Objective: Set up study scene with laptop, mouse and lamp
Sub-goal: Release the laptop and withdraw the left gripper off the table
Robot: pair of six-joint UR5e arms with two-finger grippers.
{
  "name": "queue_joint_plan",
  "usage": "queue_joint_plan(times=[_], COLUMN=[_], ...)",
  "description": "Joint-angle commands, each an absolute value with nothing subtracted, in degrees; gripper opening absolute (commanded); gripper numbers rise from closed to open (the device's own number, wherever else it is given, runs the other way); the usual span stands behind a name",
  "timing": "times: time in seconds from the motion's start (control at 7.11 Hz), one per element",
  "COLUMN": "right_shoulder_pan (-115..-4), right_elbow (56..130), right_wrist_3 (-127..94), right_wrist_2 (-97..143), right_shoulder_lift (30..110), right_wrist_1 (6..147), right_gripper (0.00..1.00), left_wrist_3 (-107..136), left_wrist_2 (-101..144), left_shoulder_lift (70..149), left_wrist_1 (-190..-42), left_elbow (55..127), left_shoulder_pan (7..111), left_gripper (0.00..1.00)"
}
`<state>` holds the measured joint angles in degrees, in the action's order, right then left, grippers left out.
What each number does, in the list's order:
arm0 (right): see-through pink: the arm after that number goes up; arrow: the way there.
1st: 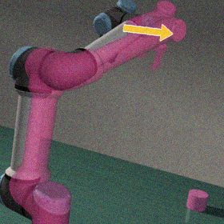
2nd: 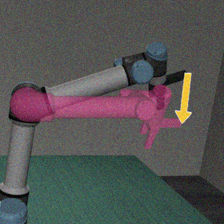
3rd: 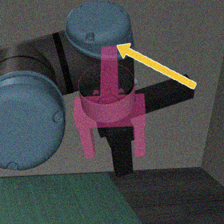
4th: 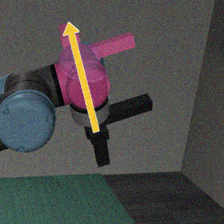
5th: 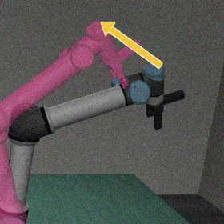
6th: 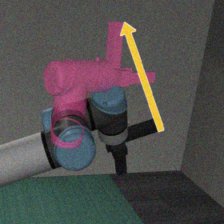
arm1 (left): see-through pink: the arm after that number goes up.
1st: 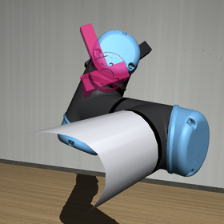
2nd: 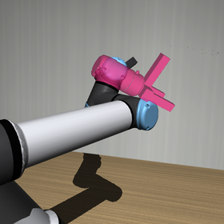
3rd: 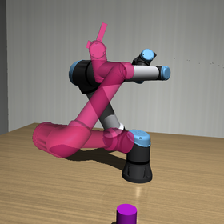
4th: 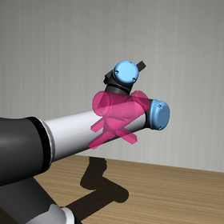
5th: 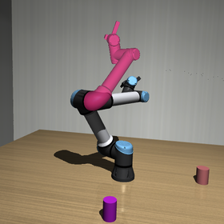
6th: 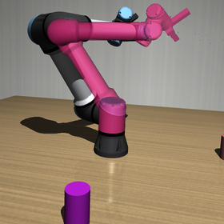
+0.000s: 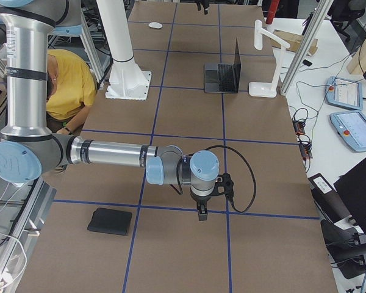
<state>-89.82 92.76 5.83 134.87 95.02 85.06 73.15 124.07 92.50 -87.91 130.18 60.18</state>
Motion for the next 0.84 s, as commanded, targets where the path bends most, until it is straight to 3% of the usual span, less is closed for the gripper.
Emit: queue_joint_plan(times=[0.0, 0.28, 0.7], right_shoulder_pan=[-89.8, -89.8, -89.9], right_elbow=[94.2, 94.7, 94.4], right_wrist_3=[5.7, 5.3, 6.1], right_wrist_2=[135.9, 138.0, 138.0], right_shoulder_lift=[94.8, 94.8, 95.8], right_wrist_1=[85.0, 85.2, 85.1], right_gripper=[1.00, 1.00, 1.00], left_wrist_3=[48.0, 32.6, 18.4], left_wrist_2=[130.9, 131.0, 131.1], left_shoulder_lift=[83.6, 78.3, 77.0], left_wrist_1=[-88.0, -87.8, -87.5], left_elbow=[130.0, 128.3, 120.9], left_shoulder_pan=[70.2, 76.3, 82.8], left_gripper=[1.00, 1.00, 1.00])
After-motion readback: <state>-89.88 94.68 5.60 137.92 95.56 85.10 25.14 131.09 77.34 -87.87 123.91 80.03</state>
